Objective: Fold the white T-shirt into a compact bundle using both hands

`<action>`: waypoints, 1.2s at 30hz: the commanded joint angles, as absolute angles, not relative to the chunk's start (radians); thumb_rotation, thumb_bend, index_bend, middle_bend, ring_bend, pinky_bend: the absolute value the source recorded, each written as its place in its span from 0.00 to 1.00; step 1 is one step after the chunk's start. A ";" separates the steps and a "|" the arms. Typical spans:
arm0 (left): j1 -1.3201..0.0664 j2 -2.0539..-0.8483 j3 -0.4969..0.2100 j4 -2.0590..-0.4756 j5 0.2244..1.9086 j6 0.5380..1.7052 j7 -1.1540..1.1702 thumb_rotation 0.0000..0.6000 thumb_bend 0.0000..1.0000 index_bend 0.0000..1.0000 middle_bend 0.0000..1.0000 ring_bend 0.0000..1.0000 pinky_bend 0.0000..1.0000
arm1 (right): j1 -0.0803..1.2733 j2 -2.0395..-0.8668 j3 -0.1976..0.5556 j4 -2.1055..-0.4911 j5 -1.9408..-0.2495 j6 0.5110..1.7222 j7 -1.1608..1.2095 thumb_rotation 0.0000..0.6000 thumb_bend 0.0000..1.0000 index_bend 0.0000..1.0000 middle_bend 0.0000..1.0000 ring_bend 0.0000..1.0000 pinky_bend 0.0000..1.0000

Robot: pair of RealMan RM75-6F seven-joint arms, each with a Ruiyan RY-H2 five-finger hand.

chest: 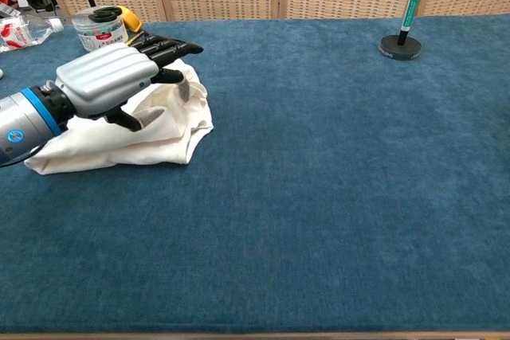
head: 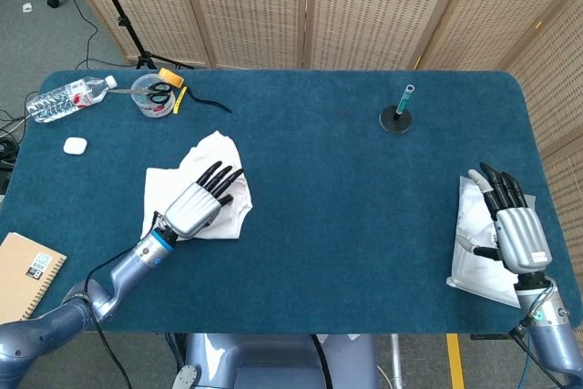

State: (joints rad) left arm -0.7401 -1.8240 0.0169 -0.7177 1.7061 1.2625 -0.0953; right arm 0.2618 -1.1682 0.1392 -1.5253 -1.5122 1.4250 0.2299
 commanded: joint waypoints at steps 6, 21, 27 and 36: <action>-0.747 -1.832 -0.016 -0.730 1.687 1.307 -0.124 1.00 0.28 0.00 0.00 0.00 0.00 | 0.260 -1.164 0.142 -1.526 -1.512 1.430 0.240 1.00 0.00 0.00 0.00 0.00 0.00; -0.724 -1.702 -0.078 -0.855 1.599 1.306 -0.275 1.00 0.20 0.00 0.00 0.00 0.00 | 0.261 -1.163 0.140 -1.527 -1.517 1.430 0.241 1.00 0.00 0.00 0.00 0.00 0.00; -0.716 -1.686 -0.047 -0.853 1.582 1.223 -0.266 1.00 0.19 0.00 0.00 0.00 0.00 | 0.260 -1.165 0.140 -1.530 -1.516 1.431 0.236 1.00 0.00 0.00 0.00 0.00 0.00; -0.749 -1.815 -0.074 -0.763 1.558 1.180 -0.178 1.00 0.19 0.00 0.00 0.00 0.00 | 0.262 -1.166 0.142 -1.523 -1.508 1.423 0.240 1.00 0.00 0.00 0.00 0.00 0.00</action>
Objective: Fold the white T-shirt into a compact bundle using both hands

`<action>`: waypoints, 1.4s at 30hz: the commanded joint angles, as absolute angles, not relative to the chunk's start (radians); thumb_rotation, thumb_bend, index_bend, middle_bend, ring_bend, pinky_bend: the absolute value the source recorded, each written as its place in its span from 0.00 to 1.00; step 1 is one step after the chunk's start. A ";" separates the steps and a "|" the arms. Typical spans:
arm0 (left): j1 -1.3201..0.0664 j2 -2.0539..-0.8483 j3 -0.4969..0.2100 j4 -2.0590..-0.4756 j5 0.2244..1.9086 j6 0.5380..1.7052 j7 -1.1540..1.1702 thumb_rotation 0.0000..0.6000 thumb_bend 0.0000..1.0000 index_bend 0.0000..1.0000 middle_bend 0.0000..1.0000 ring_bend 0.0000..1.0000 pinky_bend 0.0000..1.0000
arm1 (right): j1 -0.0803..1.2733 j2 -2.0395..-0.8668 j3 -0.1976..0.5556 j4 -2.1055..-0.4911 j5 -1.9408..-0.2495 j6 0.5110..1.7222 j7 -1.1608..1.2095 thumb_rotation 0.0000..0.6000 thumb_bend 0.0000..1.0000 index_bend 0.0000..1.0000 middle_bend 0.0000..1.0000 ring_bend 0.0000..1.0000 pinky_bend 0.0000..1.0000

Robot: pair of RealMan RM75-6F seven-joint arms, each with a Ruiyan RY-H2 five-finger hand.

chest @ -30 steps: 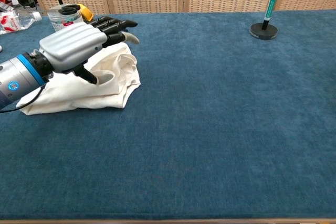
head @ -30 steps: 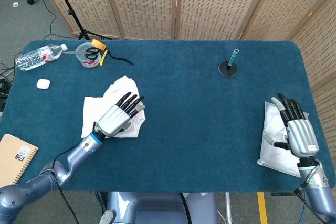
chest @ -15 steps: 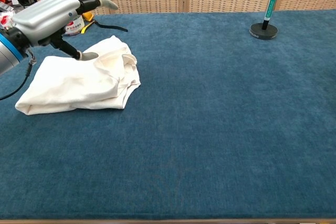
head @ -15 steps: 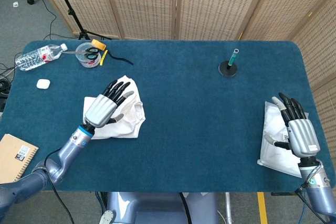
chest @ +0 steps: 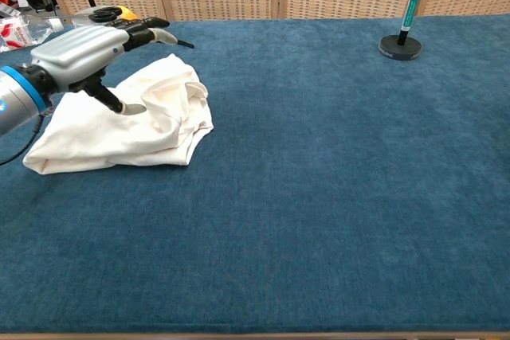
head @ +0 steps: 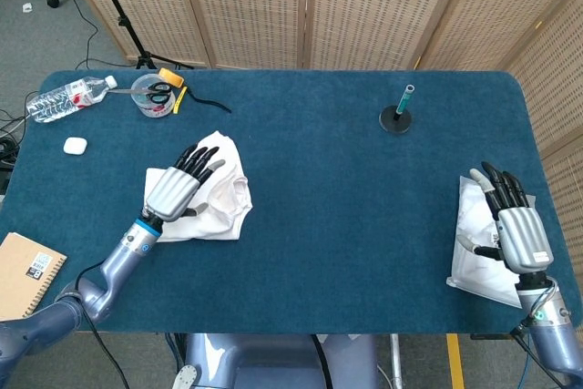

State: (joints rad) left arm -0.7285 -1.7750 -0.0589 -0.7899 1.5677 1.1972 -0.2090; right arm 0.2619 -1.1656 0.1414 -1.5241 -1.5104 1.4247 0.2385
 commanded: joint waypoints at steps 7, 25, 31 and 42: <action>-0.799 -1.899 -0.091 -0.718 1.555 1.143 -0.114 1.00 0.19 0.00 0.00 0.00 0.00 | 0.264 -1.163 0.147 -1.517 -1.501 1.419 0.256 1.00 0.00 0.00 0.00 0.00 0.00; -0.817 -1.987 -0.078 -0.630 1.547 1.106 -0.171 1.00 0.12 0.00 0.00 0.00 0.00 | 0.262 -1.156 0.147 -1.517 -1.503 1.422 0.274 1.00 0.00 0.00 0.00 0.00 0.00; -0.806 -1.973 -0.067 -0.654 1.560 1.139 -0.190 1.00 0.10 0.00 0.00 0.00 0.00 | 0.260 -1.155 0.145 -1.524 -1.508 1.426 0.269 1.00 0.00 0.00 0.00 0.00 0.00; -0.787 -1.946 -0.036 -0.698 1.586 1.161 -0.197 1.00 0.03 0.00 0.00 0.00 0.00 | 0.260 -1.155 0.143 -1.527 -1.512 1.427 0.264 1.00 0.00 0.00 0.00 0.00 0.00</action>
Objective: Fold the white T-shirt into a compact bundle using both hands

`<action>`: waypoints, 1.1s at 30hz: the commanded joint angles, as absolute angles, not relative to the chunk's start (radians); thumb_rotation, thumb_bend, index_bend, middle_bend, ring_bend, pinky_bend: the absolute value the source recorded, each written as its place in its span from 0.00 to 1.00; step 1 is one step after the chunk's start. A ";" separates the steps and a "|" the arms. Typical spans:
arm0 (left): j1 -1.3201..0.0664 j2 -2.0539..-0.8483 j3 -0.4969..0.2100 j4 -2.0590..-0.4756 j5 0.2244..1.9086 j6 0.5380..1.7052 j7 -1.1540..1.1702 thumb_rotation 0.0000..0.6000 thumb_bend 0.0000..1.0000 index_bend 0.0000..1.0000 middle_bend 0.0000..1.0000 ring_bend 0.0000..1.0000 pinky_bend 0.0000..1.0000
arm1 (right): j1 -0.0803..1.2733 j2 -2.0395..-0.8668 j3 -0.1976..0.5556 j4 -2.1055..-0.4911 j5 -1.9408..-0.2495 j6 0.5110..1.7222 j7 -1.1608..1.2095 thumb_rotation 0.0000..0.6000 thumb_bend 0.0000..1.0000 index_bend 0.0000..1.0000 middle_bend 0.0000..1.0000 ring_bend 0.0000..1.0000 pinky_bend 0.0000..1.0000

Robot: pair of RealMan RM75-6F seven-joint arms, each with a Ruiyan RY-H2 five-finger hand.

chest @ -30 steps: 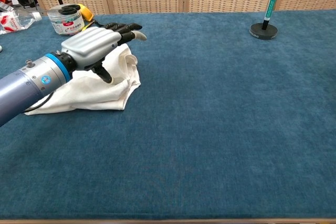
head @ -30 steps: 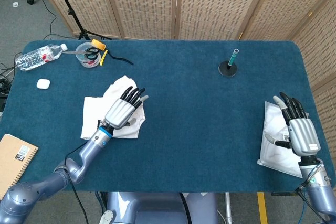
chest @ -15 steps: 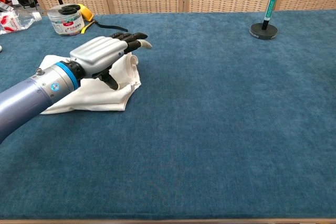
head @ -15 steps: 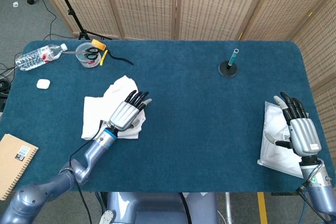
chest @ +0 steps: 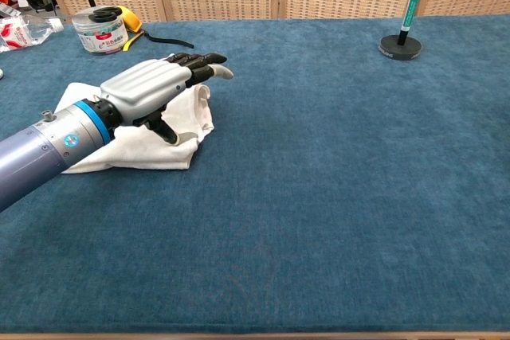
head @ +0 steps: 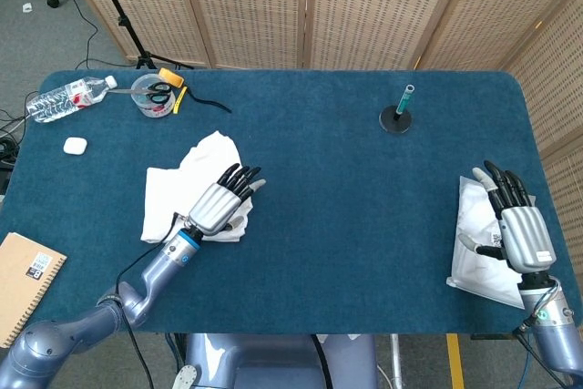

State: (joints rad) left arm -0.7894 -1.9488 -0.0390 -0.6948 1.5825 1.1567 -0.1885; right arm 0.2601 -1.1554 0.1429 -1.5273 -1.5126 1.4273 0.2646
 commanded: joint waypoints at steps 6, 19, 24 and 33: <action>-0.780 -1.918 -0.063 -0.735 1.572 1.194 -0.227 1.00 0.00 0.00 0.00 0.00 0.00 | 0.259 -1.154 0.143 -1.530 -1.515 1.431 0.265 1.00 0.00 0.00 0.00 0.00 0.00; -0.691 -1.612 -0.148 -1.141 1.524 1.352 -0.223 1.00 0.00 0.00 0.00 0.00 0.00 | 0.256 -1.152 0.138 -1.538 -1.528 1.441 0.249 1.00 0.00 0.00 0.00 0.00 0.00; -0.570 -1.404 -0.137 -1.369 1.430 1.373 -0.124 1.00 0.00 0.00 0.00 0.00 0.00 | 0.248 -1.159 0.146 -1.540 -1.522 1.465 0.185 1.00 0.00 0.00 0.00 0.00 0.00; -0.351 -1.182 -0.069 -1.612 1.279 1.454 0.039 1.00 0.00 0.00 0.00 0.00 0.00 | 0.227 -1.175 0.165 -1.560 -1.487 1.512 -0.004 1.00 0.00 0.00 0.00 0.00 0.00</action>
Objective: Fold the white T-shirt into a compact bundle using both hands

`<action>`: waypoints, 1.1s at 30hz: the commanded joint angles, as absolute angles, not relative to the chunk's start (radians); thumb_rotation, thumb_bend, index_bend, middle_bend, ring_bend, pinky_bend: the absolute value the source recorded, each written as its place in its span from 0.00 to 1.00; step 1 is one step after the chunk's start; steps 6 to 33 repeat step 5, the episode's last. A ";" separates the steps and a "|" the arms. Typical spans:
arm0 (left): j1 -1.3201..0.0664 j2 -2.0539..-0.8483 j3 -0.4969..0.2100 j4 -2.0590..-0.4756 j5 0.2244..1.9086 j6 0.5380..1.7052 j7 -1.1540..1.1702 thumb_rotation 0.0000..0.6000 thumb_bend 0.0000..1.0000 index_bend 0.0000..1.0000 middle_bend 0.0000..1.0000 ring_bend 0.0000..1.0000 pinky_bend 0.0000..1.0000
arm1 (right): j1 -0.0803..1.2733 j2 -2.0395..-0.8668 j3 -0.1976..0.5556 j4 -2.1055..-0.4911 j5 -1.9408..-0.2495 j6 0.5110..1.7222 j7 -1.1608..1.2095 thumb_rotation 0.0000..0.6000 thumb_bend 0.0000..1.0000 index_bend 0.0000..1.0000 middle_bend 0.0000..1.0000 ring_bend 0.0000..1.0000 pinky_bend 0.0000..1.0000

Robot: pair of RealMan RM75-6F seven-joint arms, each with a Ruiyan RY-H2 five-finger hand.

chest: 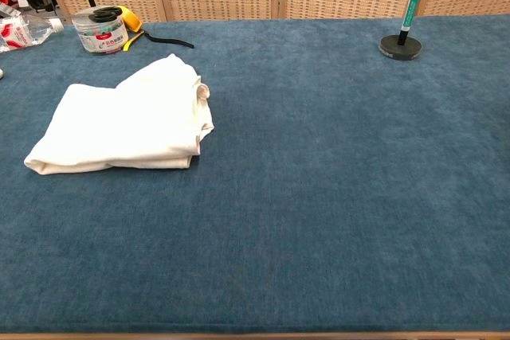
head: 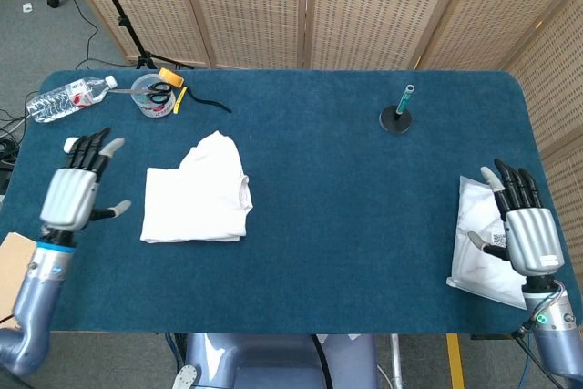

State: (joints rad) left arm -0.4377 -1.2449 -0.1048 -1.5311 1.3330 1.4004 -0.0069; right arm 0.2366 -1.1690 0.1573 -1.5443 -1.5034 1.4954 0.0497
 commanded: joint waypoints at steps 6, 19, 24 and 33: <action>-0.288 -1.159 -0.055 -1.651 1.270 1.492 0.047 1.00 0.00 0.00 0.00 0.00 0.00 | 0.223 -1.176 0.165 -1.577 -1.477 1.508 -0.040 1.00 0.00 0.00 0.00 0.00 0.00; -0.288 -1.159 -0.055 -1.651 1.270 1.492 0.047 1.00 0.00 0.00 0.00 0.00 0.00 | 0.223 -1.176 0.165 -1.577 -1.477 1.508 -0.040 1.00 0.00 0.00 0.00 0.00 0.00; -0.288 -1.159 -0.055 -1.651 1.270 1.492 0.047 1.00 0.00 0.00 0.00 0.00 0.00 | 0.223 -1.176 0.165 -1.577 -1.477 1.508 -0.040 1.00 0.00 0.00 0.00 0.00 0.00; -0.288 -1.159 -0.055 -1.651 1.270 1.492 0.047 1.00 0.00 0.00 0.00 0.00 0.00 | 0.223 -1.176 0.165 -1.577 -1.477 1.508 -0.040 1.00 0.00 0.00 0.00 0.00 0.00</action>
